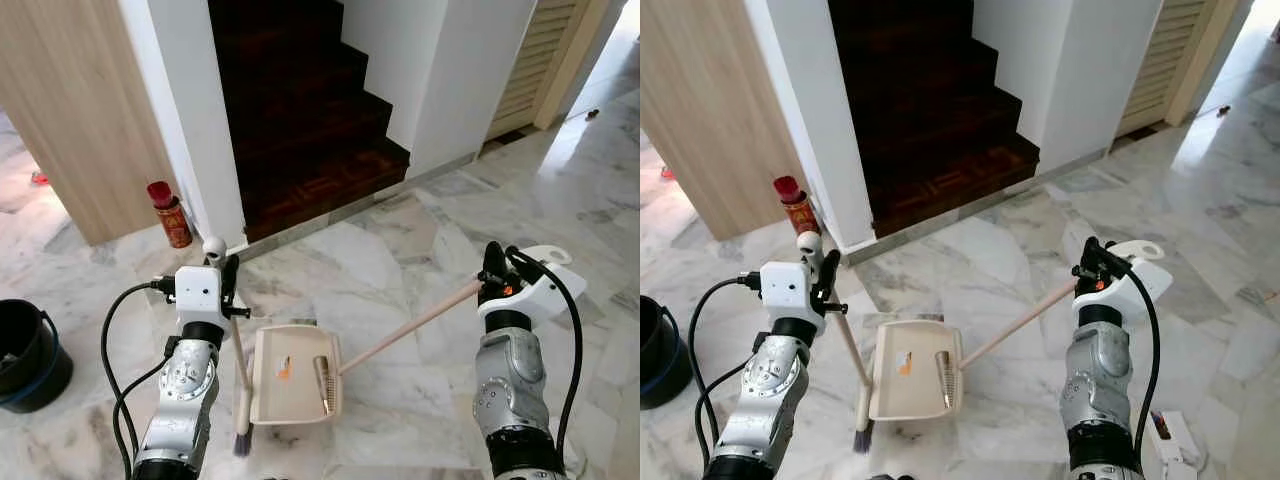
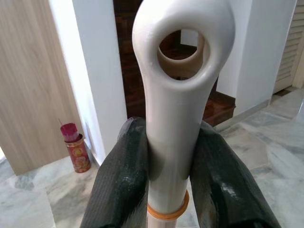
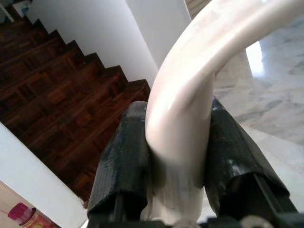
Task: Sweep floor
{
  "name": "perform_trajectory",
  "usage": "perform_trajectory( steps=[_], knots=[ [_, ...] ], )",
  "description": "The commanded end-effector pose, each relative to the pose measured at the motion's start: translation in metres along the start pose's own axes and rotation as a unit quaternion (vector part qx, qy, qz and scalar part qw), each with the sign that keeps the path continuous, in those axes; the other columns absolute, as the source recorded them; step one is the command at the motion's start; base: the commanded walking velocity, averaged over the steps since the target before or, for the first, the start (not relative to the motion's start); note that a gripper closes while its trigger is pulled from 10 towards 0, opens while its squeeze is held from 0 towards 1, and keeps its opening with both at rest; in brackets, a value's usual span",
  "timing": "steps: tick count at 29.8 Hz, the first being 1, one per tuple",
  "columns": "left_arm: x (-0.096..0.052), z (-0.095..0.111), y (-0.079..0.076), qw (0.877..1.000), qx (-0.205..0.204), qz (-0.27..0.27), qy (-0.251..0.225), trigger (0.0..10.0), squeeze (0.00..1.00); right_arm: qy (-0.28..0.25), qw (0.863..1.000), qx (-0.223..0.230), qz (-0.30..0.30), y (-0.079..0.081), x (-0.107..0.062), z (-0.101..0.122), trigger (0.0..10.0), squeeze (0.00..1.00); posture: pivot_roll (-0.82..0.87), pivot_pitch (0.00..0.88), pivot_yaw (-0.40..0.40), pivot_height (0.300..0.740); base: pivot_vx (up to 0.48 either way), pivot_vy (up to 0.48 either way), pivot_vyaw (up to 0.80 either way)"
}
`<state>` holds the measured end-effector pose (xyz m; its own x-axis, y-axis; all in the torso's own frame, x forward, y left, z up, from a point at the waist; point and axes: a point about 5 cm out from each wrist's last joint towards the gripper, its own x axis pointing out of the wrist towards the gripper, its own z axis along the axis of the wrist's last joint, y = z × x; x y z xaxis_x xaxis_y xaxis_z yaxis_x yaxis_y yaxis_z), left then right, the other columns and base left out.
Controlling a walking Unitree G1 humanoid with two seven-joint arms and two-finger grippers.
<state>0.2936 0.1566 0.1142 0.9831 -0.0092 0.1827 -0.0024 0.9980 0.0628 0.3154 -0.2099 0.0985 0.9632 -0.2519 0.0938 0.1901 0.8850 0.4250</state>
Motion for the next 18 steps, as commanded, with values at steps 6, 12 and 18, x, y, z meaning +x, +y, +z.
perform_trajectory(
  steps=[6,12,18],
  knots=[
    [0.0058,0.0133,-0.002,1.0,-0.007,-0.002,-0.026,10.0,0.0,-0.013,0.999,0.033,0.015,0.0132,0.0053,0.0063,10.0,0.0,0.01,0.0,0.017,0.74,0.0,0.342,0.0],
    [0.007,0.0141,-0.0016,1.0,-0.007,-0.001,-0.027,10.0,0.0,-0.024,0.999,0.026,0.028,0.0197,0.007,0.01,10.0,0.0,0.0,0.0,0.019,0.74,0.0,0.331,0.0],
    [0.0076,0.0146,-0.0023,1.0,-0.008,-0.002,-0.026,10.0,0.0,-0.024,0.999,0.022,0.028,0.0192,0.0078,0.011,10.0,0.0,0.0,0.0,0.021,0.74,0.0,0.308,0.42]
  ],
)
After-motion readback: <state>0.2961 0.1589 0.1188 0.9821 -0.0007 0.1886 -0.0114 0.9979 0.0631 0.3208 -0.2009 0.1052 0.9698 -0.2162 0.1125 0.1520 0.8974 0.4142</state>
